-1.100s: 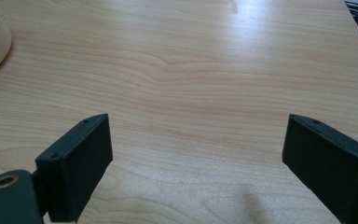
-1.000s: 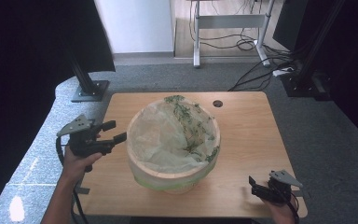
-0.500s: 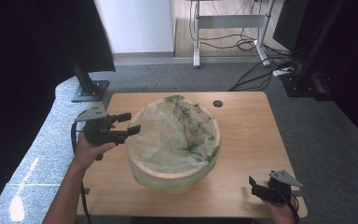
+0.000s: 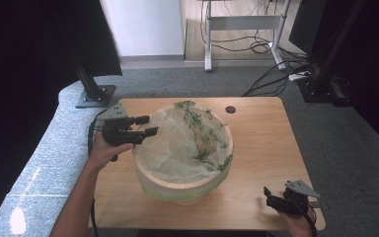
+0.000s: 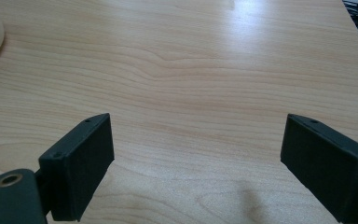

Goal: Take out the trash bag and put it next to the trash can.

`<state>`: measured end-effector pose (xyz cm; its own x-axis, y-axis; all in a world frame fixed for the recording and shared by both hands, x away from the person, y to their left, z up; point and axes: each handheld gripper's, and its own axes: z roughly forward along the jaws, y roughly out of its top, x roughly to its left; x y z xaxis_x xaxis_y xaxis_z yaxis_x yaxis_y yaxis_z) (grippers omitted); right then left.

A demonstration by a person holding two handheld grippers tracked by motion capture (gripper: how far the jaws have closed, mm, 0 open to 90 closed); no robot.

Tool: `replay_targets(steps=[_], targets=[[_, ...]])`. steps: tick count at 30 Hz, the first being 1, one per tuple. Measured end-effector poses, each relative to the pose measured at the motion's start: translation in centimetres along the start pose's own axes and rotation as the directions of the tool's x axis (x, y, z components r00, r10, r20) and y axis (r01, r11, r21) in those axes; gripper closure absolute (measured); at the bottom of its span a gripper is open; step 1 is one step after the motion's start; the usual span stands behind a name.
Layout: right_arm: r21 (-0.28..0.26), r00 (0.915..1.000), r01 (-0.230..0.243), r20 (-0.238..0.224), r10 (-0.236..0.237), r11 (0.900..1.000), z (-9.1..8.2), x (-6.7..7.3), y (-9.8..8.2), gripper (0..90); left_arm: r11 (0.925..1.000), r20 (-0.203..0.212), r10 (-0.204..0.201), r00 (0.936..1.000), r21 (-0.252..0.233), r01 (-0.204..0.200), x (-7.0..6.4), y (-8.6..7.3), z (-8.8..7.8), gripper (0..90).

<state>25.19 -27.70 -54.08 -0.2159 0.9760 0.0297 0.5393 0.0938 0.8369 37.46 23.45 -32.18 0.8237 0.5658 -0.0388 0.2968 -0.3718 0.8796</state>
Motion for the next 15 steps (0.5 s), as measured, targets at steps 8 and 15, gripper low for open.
replay_targets(steps=[8,15], targets=[[-0.005,1.0000,0.006,-0.001,-0.006,1.000,0.0,0.2,0.1,9.9,0.9964,-0.027,0.032,0.9991,0.079,-0.029,-0.2,1.1,0.9,69.2],[-0.018,1.0000,0.000,0.006,0.000,1.000,-0.3,-0.2,0.1,11.1,0.9953,-0.019,0.038,0.9991,0.090,-0.036,-0.4,1.7,1.4,90.0]])
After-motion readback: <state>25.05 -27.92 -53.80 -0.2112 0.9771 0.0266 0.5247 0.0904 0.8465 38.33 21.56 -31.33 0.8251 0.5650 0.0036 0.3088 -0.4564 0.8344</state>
